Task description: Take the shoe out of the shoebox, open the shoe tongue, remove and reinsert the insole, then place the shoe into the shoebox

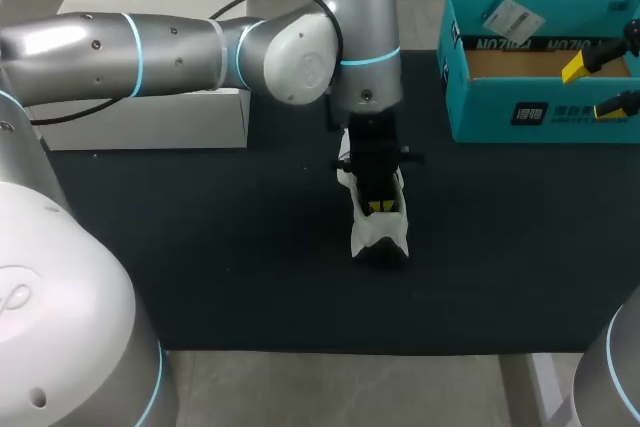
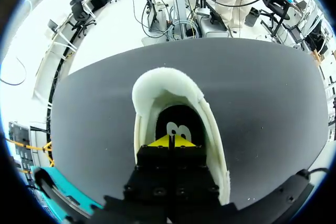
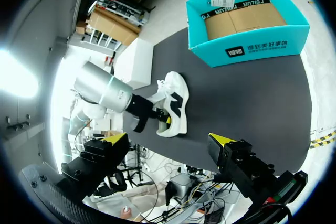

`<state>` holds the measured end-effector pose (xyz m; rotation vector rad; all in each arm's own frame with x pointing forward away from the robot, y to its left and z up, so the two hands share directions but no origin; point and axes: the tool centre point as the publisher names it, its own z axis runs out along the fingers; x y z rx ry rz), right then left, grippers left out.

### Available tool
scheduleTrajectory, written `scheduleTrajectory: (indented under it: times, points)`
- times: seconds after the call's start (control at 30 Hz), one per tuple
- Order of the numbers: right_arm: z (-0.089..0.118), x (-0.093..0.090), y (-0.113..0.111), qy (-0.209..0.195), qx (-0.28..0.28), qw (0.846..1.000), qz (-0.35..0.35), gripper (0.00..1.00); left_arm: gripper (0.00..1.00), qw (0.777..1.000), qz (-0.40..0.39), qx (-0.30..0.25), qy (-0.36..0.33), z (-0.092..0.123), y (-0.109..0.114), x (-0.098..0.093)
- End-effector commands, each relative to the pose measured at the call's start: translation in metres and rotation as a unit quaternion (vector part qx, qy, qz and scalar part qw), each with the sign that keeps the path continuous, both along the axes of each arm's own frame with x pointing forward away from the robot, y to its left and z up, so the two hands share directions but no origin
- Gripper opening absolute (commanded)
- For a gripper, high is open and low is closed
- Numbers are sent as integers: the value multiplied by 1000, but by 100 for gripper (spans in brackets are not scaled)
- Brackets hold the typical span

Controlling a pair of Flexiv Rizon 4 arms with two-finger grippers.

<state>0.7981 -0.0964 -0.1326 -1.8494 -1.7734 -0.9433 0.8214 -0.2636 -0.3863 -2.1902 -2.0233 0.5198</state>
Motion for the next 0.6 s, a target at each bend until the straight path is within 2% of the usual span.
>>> scheduleTrajectory:
  times: [0.03,0.4,0.47,0.6]
  points:
    - [0,0,0,1,-1,1000,-1,100,0,1000,-2,-1,-6,0,3,-10]
    - [0,0,0,1,-1,1000,-1,100,0,1000,-7,19,18,-34,-4,-18]
    - [0,0,0,1,-1,1000,-1,100,0,1000,-8,20,19,-31,-3,-18]
    - [0,0,0,1,-1,1000,-1,100,0,1000,0,2,7,-10,1,-12]
